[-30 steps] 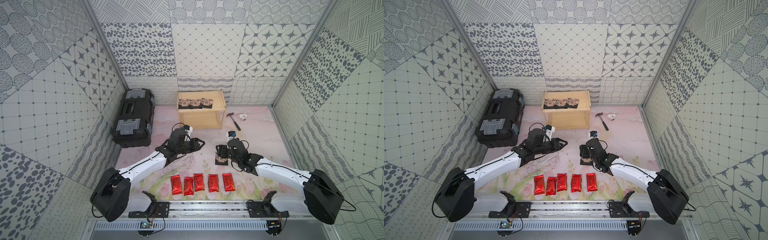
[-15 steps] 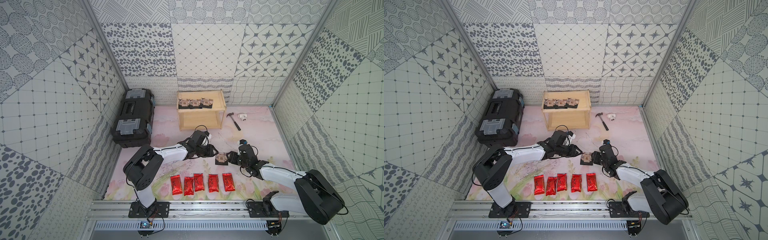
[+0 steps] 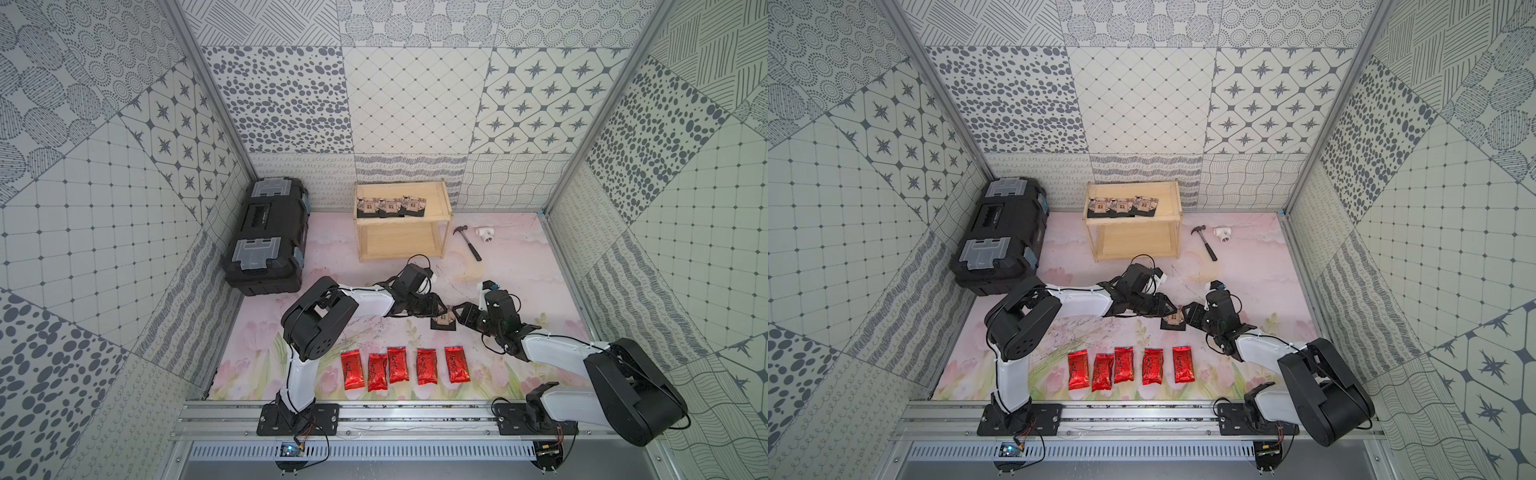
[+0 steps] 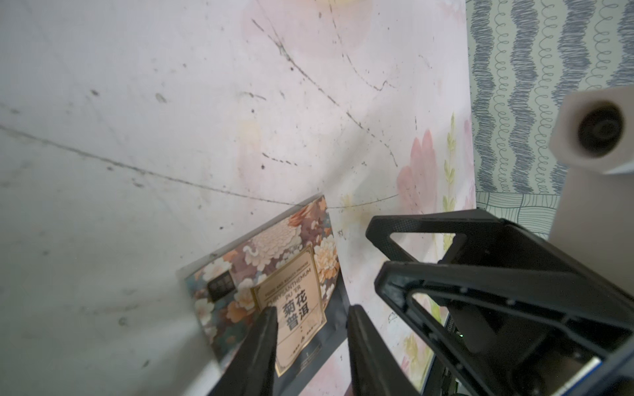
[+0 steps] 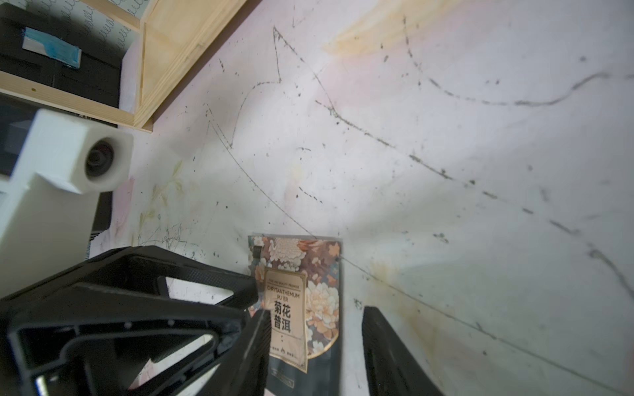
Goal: Place the tea bags on the shelf by color
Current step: Pick up the tea bag from the center of the board.
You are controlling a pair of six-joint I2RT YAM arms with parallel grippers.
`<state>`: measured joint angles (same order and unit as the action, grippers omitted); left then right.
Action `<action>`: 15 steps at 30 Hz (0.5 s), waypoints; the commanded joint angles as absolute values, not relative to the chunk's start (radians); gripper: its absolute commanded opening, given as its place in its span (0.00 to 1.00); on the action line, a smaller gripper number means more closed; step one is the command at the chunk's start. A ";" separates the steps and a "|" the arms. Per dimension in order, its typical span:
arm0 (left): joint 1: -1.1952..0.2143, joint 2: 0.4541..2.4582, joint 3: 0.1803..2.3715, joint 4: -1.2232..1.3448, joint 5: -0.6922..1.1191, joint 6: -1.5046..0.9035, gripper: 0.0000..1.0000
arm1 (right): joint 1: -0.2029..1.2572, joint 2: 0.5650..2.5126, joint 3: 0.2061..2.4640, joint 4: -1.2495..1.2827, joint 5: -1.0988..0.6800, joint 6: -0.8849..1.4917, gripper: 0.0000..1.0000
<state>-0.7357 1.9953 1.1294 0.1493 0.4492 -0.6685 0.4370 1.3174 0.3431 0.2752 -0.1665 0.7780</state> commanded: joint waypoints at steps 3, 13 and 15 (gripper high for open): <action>-0.738 1.994 1.112 0.168 0.433 -0.615 0.39 | 0.433 1.341 0.320 0.348 -0.204 0.820 0.47; -0.732 1.972 1.054 0.175 0.389 -0.598 0.37 | 0.433 1.370 0.322 0.371 -0.240 0.869 0.47; -0.730 1.971 1.043 0.182 0.388 -0.600 0.37 | 0.434 1.379 0.319 0.381 -0.249 0.885 0.47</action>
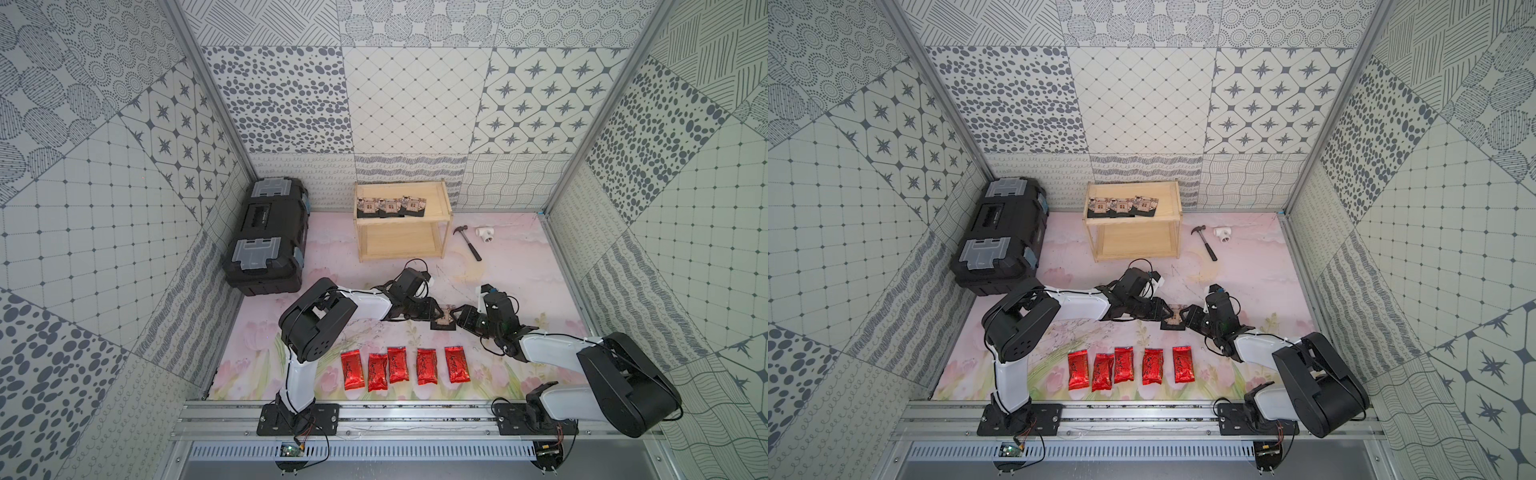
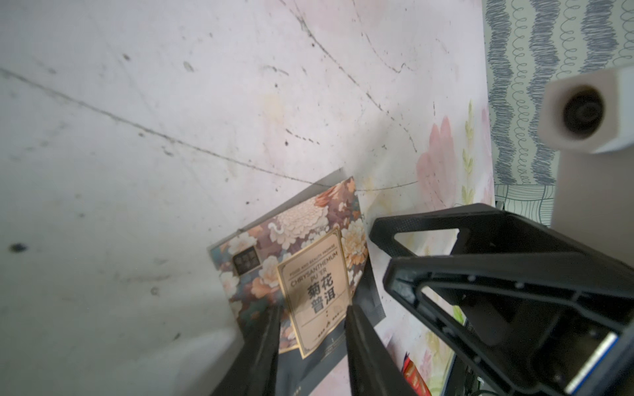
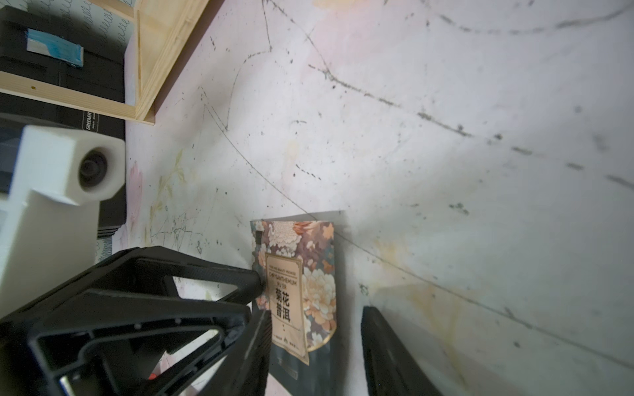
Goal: Place the tea bags on the shelf by color
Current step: Pick up the tea bag from the center of the board.
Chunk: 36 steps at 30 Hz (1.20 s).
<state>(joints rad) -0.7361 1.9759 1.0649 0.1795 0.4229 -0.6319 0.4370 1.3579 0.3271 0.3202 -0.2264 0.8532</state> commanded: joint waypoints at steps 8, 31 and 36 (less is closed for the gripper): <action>-0.719 1.964 1.013 0.202 0.390 -0.613 0.37 | 0.420 1.487 0.288 0.579 -0.343 0.992 0.43; -0.552 1.646 0.867 0.274 0.543 -0.835 0.53 | 0.405 1.378 0.388 0.607 -0.483 0.920 0.00; -0.480 1.544 0.827 0.303 0.614 -0.883 0.58 | 0.414 1.393 0.459 0.698 -0.618 0.929 0.00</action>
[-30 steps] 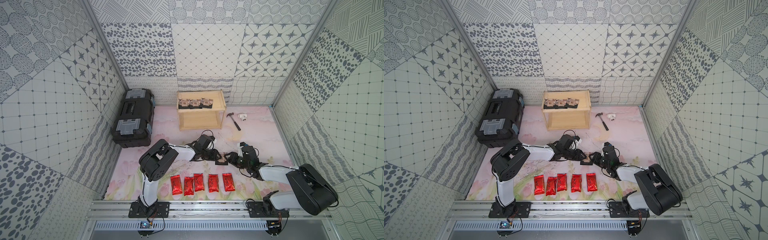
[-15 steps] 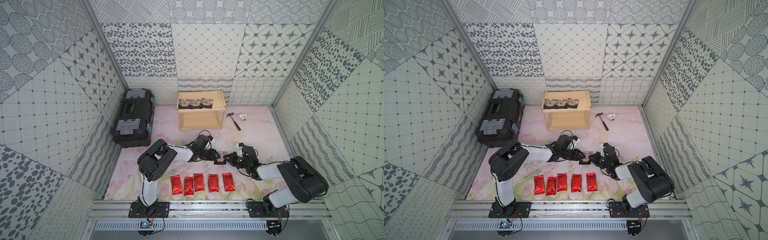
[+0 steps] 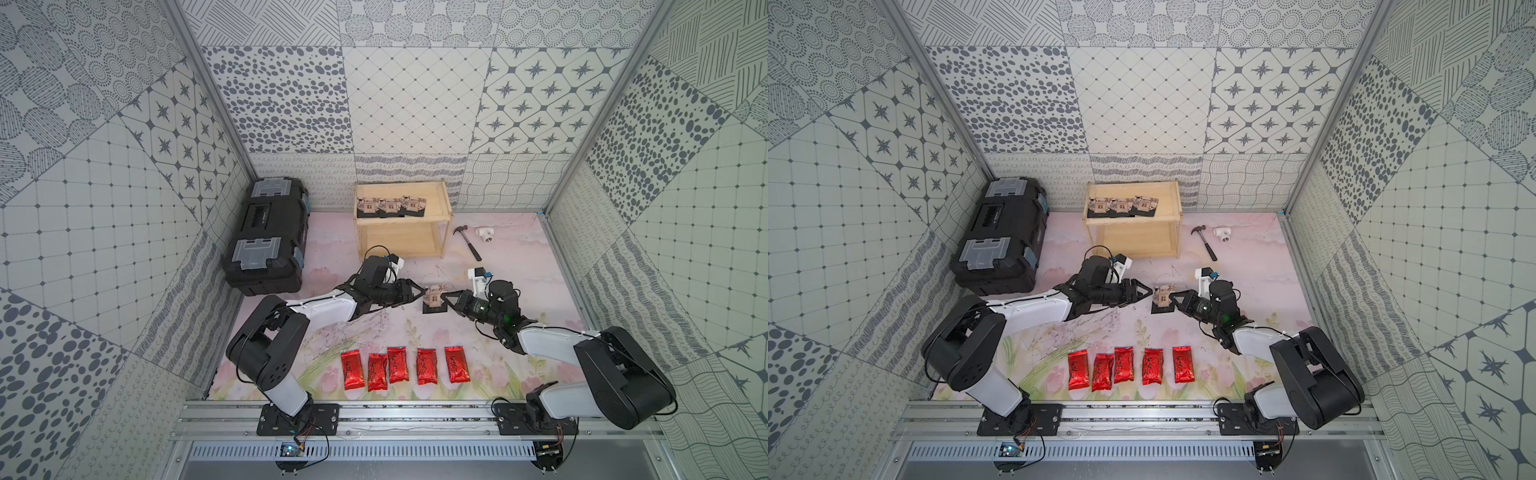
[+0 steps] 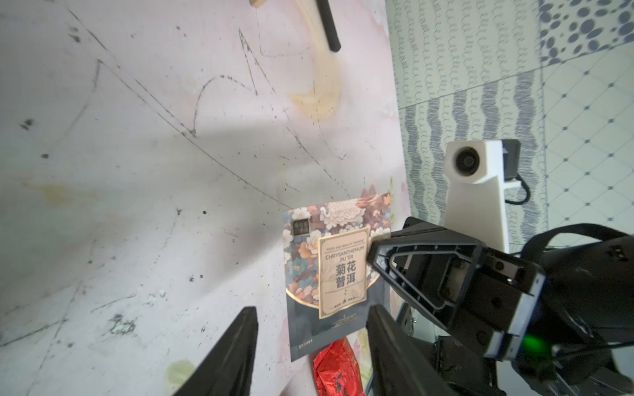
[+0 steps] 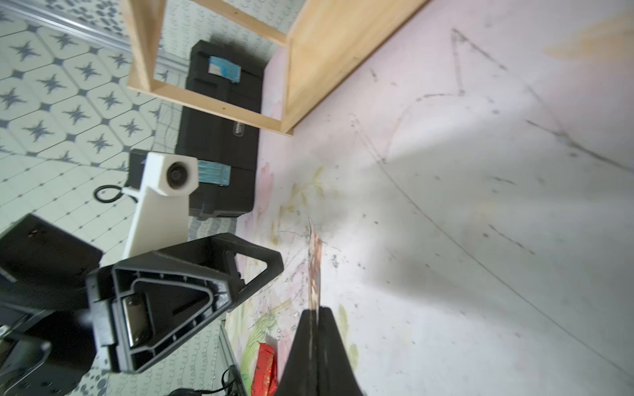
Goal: Place the tea bags on the shelf by color
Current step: Pick up the tea bag from the center of the board.
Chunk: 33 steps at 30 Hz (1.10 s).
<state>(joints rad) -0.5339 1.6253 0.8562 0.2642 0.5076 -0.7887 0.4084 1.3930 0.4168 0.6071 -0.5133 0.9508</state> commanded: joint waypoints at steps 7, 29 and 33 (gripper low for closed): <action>-0.454 1.473 0.812 0.320 0.641 -0.882 0.62 | 0.500 1.411 0.580 0.680 -0.660 0.914 0.00; -0.434 1.352 0.758 0.294 0.588 -0.859 0.26 | 0.551 1.466 0.641 0.610 -0.670 0.891 0.00; -0.434 1.354 0.759 0.286 0.583 -0.856 0.16 | 0.550 1.469 0.648 0.600 -0.672 0.881 0.00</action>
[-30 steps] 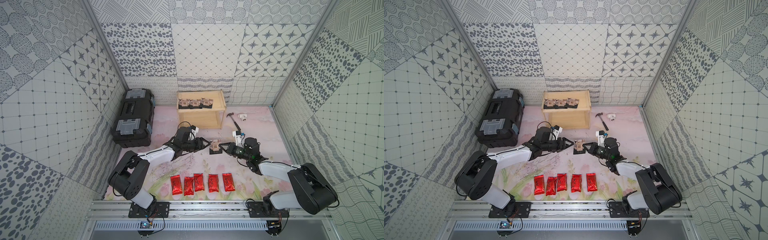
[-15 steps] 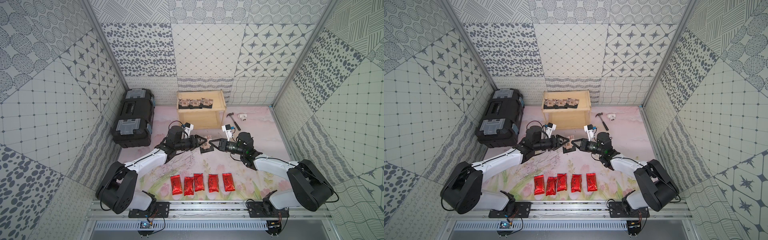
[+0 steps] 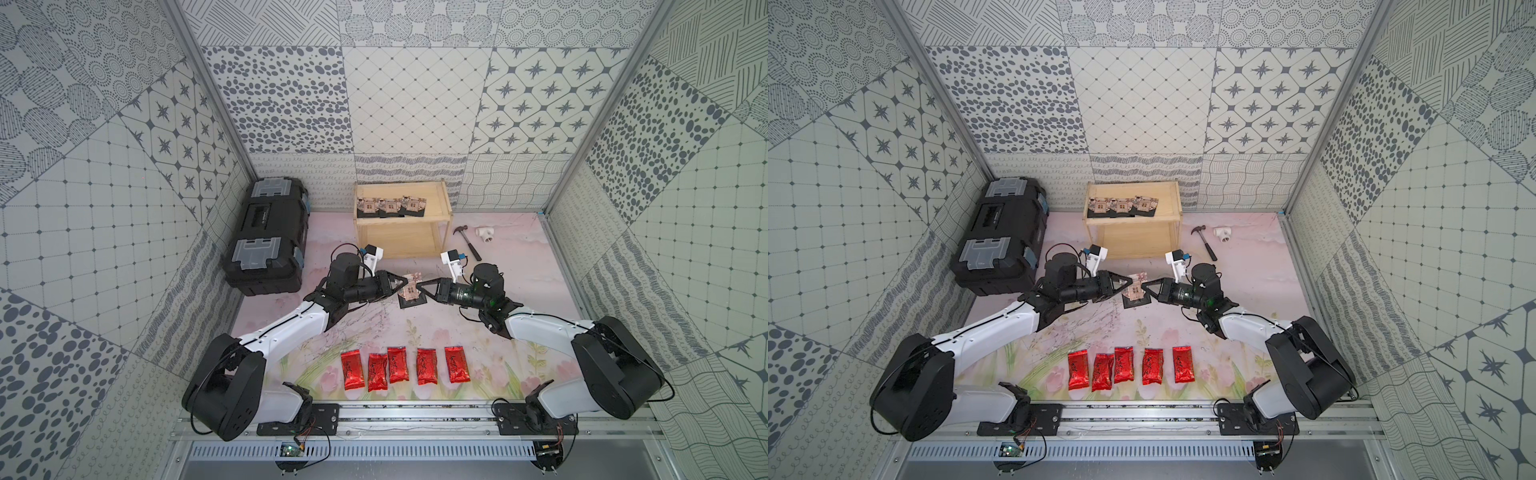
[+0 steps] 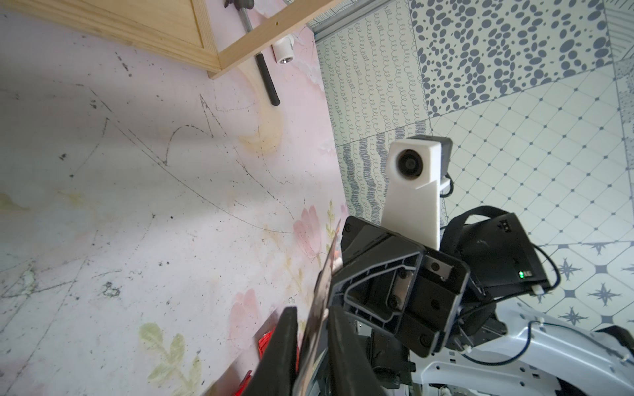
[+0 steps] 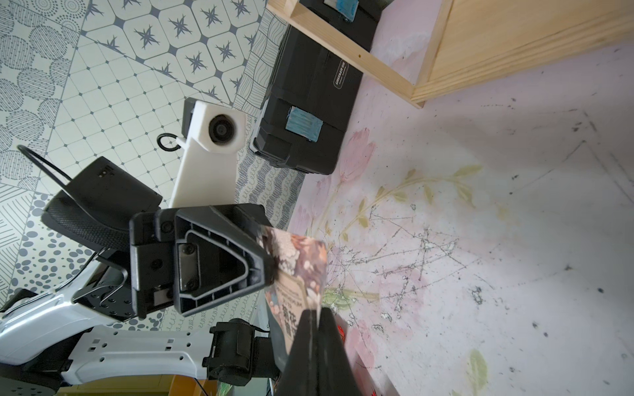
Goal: Place the tea bags on the shelf by color
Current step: Pick up the tea bag from the center of the board.
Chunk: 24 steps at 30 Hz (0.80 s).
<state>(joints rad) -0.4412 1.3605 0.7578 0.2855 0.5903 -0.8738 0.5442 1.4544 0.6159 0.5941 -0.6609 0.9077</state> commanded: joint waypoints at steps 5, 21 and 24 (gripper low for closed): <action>-0.430 1.348 0.776 0.255 0.575 -0.844 0.05 | 0.548 1.459 0.669 0.557 -0.665 0.860 0.04; -0.385 1.271 0.779 0.457 0.500 -1.067 0.00 | 0.648 1.165 0.598 0.591 -0.148 1.008 0.63; -0.371 1.269 0.772 0.531 0.481 -1.132 0.00 | 0.679 1.125 0.566 0.626 -0.051 1.067 0.69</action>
<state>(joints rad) -0.3897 1.2831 0.7704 0.3527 0.5362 -1.0012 0.6579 1.1484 0.6033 0.5587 -0.2226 0.9886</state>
